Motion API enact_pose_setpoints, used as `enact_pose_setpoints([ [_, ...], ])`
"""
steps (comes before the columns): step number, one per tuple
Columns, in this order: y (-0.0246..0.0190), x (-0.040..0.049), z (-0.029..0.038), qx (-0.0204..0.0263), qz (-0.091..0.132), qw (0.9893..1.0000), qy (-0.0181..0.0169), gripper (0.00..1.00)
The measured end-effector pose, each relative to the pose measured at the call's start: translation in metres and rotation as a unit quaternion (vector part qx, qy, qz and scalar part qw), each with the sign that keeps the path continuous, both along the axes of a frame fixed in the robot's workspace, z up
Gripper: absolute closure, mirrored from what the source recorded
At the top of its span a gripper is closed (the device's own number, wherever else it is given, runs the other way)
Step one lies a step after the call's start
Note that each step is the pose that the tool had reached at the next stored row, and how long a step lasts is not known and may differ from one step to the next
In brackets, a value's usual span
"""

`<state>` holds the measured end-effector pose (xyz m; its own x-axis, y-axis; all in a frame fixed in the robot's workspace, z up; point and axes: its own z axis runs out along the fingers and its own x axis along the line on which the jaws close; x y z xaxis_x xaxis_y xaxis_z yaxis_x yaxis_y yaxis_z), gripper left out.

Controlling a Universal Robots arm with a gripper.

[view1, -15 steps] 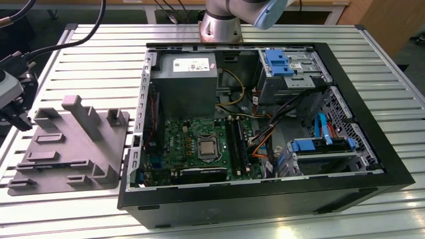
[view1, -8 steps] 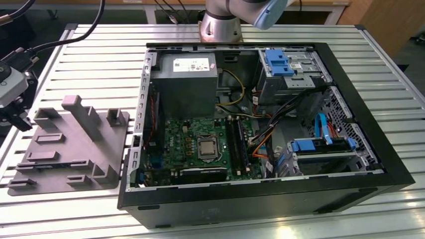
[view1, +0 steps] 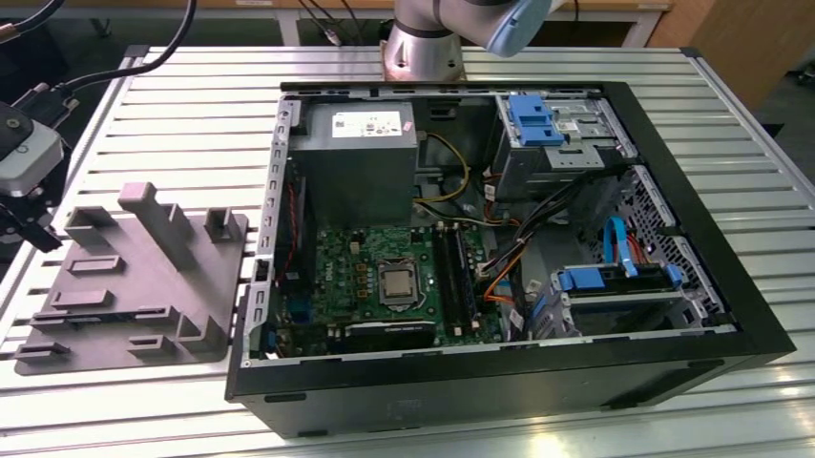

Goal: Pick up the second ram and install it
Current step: 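Pick up the second ram and move it above second insertion slot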

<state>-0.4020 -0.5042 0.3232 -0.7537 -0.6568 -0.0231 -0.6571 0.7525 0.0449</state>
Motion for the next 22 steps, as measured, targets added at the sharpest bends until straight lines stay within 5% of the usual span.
enact_pose_setpoints([
  [6,0.0,0.0,-0.0005,0.0,0.043,0.9991,0.0,0.89],
  [11,0.0,0.0,-0.0009,0.0,0.08,0.9968,0.0,0.89],
  [17,0.0,0.0,-0.0014,0.0,0.122,0.9925,0.0,0.89],
  [22,0.0,0.0,-0.0019,0.0,0.157,0.9875,0.0,0.89],
])
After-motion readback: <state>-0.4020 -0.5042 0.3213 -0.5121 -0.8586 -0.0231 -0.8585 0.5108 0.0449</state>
